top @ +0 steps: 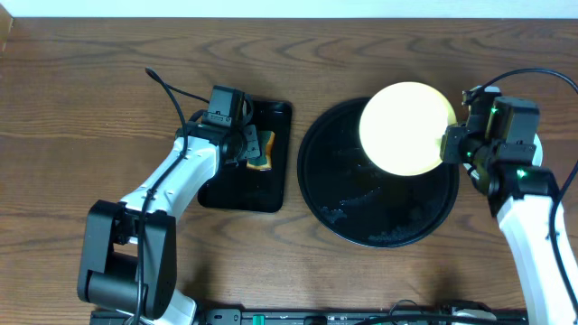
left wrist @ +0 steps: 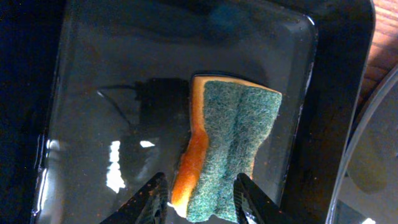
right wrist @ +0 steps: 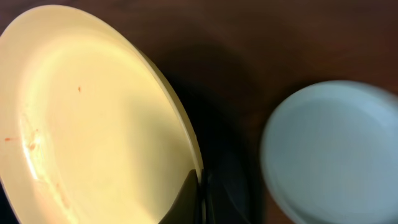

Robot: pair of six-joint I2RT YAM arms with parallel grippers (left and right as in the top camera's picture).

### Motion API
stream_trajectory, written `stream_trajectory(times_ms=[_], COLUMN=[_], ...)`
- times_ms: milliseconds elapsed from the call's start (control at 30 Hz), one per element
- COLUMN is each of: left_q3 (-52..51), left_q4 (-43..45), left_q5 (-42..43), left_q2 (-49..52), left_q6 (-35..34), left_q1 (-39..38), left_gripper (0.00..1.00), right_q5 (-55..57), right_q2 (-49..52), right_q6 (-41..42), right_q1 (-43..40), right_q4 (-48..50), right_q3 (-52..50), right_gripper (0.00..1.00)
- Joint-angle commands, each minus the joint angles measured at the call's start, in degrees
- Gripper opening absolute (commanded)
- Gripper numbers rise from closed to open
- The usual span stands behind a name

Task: Clean dirty plates on tray and stack at the side
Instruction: 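Lift the yellow plate with the right gripper and tilt it up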

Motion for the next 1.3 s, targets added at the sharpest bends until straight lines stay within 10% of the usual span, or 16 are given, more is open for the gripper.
stream_trajectory(times_ms=[0, 433, 1267], left_q3=[-0.44, -0.44, -0.44], left_q4=[-0.11, -0.11, -0.11], left_q5=[-0.59, -0.59, -0.57], left_q2=[-0.37, -0.37, -0.37], left_q6=[0.57, 0.57, 0.57], left_q1=[0.2, 0.2, 0.2], left_gripper=[0.37, 0.4, 0.4], right_q5=[12.48, 33.03, 34.84], right_q2=[-2.8, -3.91, -3.91], right_q6=[-3.85, -7.63, -7.96], right_q1=[3.93, 19.56, 19.91], right_q4=[0.0, 0.07, 0.17], right_q3=[0.0, 0.0, 0.0], right_gripper=[0.01, 0.01, 0.01])
